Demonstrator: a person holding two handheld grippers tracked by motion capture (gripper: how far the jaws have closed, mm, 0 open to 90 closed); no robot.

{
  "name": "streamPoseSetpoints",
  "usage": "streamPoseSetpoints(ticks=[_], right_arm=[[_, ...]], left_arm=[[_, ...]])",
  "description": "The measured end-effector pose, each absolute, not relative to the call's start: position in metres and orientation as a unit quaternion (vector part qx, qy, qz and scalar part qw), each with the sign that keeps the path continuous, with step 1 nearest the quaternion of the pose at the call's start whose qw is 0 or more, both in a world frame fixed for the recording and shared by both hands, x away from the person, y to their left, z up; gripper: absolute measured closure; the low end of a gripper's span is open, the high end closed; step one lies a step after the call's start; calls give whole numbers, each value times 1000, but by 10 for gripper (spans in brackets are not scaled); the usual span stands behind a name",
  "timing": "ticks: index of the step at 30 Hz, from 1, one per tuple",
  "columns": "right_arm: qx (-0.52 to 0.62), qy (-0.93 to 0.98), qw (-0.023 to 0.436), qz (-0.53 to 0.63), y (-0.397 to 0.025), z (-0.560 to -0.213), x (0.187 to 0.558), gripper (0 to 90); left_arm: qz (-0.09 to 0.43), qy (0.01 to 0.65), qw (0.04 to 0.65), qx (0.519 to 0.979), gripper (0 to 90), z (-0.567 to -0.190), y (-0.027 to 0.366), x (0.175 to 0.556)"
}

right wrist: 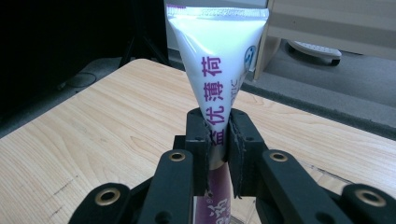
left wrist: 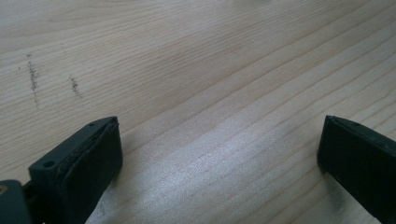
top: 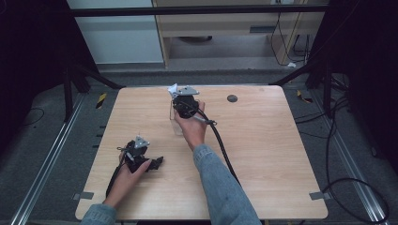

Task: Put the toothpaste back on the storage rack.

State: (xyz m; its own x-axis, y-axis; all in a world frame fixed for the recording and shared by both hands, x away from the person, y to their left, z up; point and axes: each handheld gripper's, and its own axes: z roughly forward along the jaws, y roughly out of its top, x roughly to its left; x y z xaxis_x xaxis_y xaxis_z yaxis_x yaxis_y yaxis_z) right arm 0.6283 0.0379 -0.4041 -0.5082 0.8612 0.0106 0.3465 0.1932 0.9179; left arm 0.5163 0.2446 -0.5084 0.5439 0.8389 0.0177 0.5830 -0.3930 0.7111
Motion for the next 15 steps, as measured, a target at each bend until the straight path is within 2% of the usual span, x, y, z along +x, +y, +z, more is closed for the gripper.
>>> streamPoseSetpoints(ticks=[15], right_arm=[[417,726,265,478,42,-407,630,797]], left_arm=[[191,437,335,813,0,-508,245,516]])
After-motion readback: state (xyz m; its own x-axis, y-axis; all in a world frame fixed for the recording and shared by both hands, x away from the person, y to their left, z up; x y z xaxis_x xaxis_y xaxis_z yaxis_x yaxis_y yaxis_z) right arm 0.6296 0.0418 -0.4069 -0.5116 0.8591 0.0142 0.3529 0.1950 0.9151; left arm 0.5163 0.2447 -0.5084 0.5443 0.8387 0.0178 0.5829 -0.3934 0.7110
